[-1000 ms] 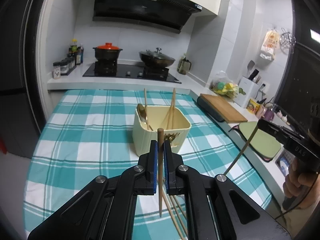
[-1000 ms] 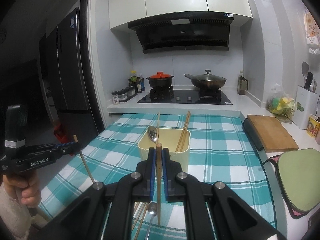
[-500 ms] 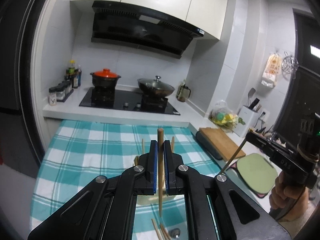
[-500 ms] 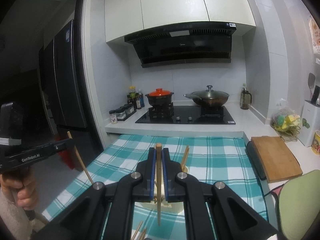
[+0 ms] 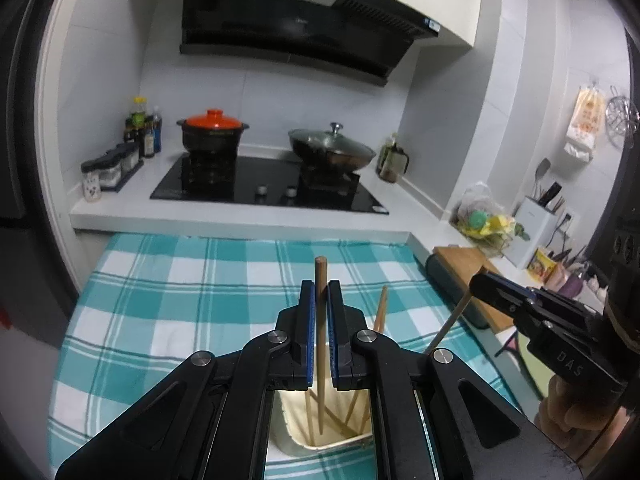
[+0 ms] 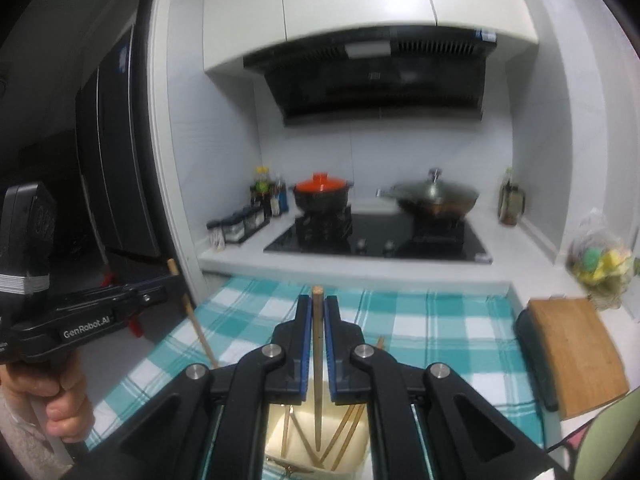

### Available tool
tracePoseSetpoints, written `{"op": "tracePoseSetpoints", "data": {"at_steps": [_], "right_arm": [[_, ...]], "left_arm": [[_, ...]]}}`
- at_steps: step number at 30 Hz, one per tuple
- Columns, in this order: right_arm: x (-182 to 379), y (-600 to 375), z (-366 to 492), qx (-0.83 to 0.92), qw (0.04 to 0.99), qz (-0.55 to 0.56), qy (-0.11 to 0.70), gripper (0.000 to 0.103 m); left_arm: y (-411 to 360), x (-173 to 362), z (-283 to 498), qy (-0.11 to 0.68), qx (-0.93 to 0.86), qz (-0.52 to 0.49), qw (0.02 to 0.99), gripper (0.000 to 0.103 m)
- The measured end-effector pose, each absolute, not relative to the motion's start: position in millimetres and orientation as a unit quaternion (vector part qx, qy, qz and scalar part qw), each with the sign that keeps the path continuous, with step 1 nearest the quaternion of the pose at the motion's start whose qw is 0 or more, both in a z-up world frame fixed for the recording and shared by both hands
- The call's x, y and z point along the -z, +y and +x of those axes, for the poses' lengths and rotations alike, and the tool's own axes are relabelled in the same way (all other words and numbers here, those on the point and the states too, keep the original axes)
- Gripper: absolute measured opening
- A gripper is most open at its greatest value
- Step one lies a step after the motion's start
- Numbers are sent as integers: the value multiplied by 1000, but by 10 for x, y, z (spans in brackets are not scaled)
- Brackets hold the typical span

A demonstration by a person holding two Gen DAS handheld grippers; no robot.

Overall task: Organize utensils
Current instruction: 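Open both tools to drop the chopsticks into the caddy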

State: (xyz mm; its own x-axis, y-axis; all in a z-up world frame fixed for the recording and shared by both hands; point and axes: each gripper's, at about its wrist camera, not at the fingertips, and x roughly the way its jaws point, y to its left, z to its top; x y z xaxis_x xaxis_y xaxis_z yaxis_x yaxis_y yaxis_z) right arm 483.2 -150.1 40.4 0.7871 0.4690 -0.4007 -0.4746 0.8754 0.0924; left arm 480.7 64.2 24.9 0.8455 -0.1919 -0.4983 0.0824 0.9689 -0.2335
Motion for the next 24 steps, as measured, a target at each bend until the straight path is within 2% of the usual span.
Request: {"op": "tracePoseSetpoints", "data": {"at_steps": [7, 10, 11, 12, 13, 14, 15, 17, 21, 24], "right_arm": [[316, -1323, 5372, -264, 910, 4, 321, 6], [500, -1250, 5525, -267, 900, 8, 344, 8], [547, -1230, 5578, -266, 898, 9, 350, 9], [574, -1222, 5621, -261, 898, 11, 353, 12], [586, -1233, 5662, -257, 899, 14, 355, 28], [578, -1248, 5686, -252, 901, 22, 353, 43], [554, -1287, 5676, -247, 904, 33, 347, 45], [489, -1352, 5660, -241, 909, 40, 338, 45], [377, -1492, 5470, -229, 917, 33, 326, 45], [362, -1624, 5243, -221, 920, 20, 324, 45]], "left_arm": [[505, 340, 5186, 337, 70, -89, 935, 4], [462, 480, 5257, 351, 59, -80, 931, 6], [469, 501, 5265, 354, 58, -81, 930, 14], [483, 517, 5257, 357, 56, -83, 929, 31], [506, 521, 5230, 357, 51, -84, 929, 41], [531, 512, 5198, 355, 46, -84, 930, 56], [554, 495, 5140, 350, 43, -82, 932, 62], [580, 459, 5039, 350, 41, -69, 933, 63], [643, 454, 4730, 364, 35, -43, 930, 77], [659, 549, 4455, 395, 32, -13, 918, 80]]}}
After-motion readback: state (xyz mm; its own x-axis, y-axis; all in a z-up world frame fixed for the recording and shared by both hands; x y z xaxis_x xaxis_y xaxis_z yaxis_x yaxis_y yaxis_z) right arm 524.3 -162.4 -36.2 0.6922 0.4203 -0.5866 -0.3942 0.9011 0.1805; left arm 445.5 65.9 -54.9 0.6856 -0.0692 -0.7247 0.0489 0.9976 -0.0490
